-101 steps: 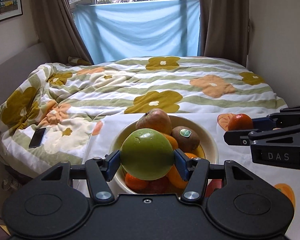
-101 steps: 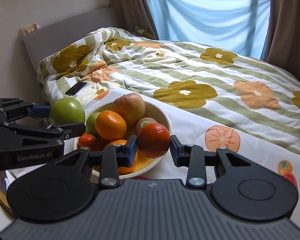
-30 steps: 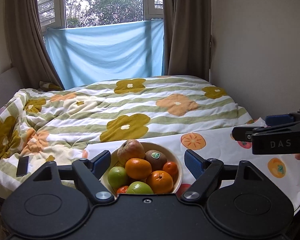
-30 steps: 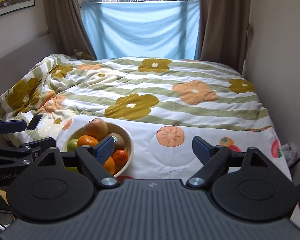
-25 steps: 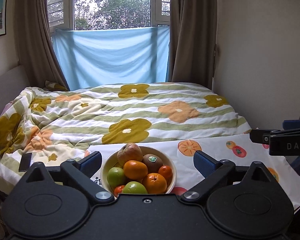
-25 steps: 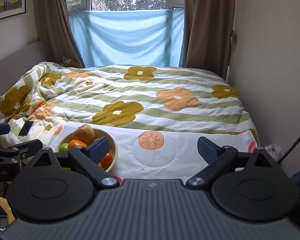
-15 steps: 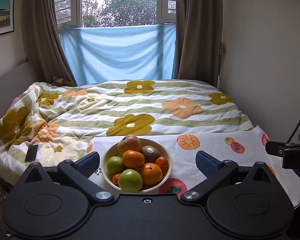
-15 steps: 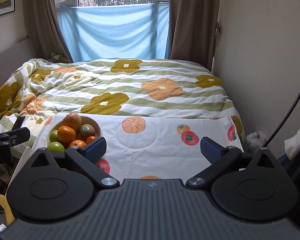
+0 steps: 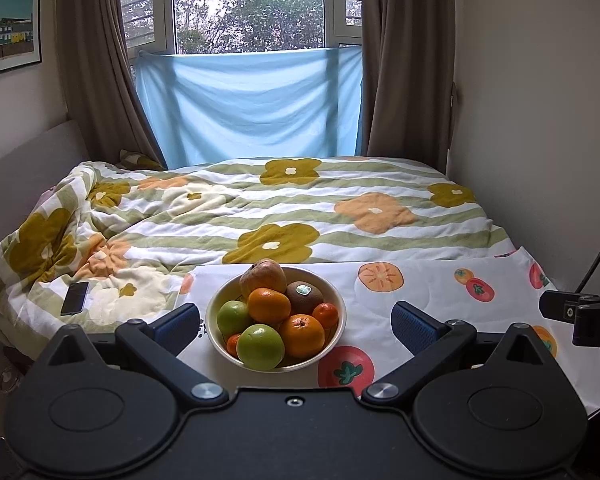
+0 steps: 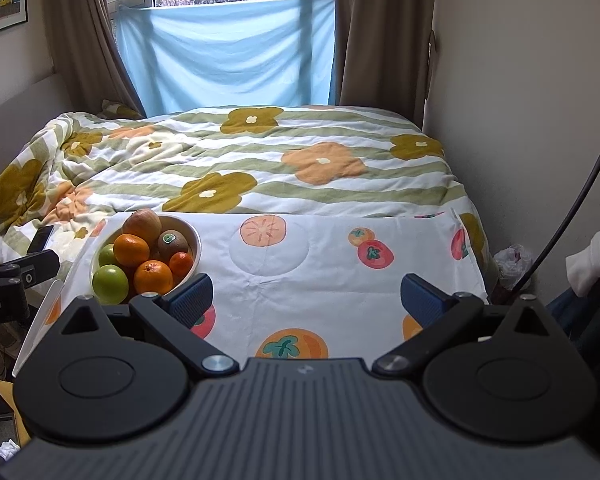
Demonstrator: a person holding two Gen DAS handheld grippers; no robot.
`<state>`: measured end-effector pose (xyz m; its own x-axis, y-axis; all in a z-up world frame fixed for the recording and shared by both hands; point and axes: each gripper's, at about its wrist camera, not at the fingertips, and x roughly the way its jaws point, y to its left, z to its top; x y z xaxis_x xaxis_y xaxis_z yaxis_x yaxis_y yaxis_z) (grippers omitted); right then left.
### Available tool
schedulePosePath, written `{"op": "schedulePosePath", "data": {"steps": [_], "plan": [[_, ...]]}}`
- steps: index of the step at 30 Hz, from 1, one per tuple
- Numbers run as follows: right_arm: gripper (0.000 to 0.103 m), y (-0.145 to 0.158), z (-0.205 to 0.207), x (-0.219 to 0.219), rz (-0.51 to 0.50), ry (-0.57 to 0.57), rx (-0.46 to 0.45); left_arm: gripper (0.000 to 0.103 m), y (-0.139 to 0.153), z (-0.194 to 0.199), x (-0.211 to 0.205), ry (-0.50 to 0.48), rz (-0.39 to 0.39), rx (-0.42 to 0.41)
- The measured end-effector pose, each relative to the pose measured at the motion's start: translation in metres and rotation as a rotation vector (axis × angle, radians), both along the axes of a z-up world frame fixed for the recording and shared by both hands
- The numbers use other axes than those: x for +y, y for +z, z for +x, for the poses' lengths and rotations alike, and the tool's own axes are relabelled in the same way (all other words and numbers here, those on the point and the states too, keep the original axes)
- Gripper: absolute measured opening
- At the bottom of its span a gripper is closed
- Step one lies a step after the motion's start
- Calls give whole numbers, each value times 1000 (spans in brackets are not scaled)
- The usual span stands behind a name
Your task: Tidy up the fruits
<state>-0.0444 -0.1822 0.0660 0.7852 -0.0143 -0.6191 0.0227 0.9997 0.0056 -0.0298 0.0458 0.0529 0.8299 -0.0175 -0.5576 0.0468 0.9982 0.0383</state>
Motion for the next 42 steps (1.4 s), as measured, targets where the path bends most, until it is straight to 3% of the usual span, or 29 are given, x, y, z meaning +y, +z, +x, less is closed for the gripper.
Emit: {"op": "schedulePosePath", "data": {"steps": [42], "plan": [[103,1,-2,-2,19,-2,9,103,2,-3,1,8,0,-3]]}}
